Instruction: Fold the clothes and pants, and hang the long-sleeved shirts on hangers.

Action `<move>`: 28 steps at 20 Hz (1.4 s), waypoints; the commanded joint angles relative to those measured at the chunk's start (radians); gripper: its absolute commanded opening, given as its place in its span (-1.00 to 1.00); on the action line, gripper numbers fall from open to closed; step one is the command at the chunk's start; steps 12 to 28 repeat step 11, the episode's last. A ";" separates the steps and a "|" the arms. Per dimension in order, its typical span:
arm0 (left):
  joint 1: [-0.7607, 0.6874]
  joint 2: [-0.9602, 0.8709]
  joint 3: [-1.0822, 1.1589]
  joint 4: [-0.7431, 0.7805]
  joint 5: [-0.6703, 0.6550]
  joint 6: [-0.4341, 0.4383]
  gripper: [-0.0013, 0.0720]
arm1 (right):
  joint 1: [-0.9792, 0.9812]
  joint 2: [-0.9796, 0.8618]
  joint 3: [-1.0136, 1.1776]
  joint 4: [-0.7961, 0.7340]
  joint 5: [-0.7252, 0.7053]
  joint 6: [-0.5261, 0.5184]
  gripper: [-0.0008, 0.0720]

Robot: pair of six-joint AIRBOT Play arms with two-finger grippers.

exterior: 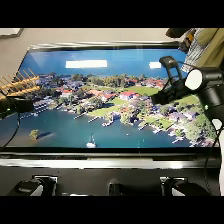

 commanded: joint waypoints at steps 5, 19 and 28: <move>0.003 0.001 -0.008 0.007 0.011 0.005 -0.88 | 0.010 0.006 -0.033 -0.013 0.063 0.030 -0.88; 0.003 0.001 -0.008 0.007 0.011 0.005 -0.88 | 0.010 0.006 -0.033 -0.013 0.063 0.030 -0.88; 0.003 0.001 -0.008 0.007 0.011 0.005 -0.88 | 0.010 0.006 -0.033 -0.013 0.063 0.030 -0.88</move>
